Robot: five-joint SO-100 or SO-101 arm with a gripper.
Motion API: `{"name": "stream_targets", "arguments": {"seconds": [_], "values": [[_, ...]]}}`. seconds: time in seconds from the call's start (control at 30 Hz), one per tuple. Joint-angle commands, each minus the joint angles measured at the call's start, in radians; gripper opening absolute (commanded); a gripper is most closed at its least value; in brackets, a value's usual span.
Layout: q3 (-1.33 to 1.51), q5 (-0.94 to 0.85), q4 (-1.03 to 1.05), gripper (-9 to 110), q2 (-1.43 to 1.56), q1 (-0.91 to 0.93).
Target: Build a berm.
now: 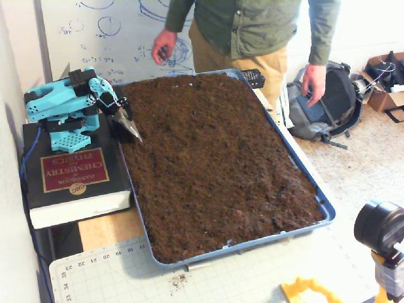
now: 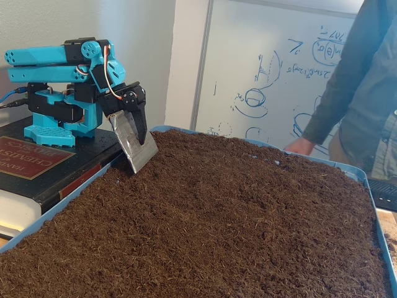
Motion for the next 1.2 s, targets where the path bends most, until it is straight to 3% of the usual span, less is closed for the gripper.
{"name": "stream_targets", "arguments": {"seconds": [0.0, 0.93, 1.17], "values": [[-0.018, -0.002, 0.008, 1, 0.031, -0.011], [-0.034, -0.008, -0.005, 1, 0.015, -0.012], [-0.270, 0.006, 0.003, 1, -0.192, -0.054]]}}
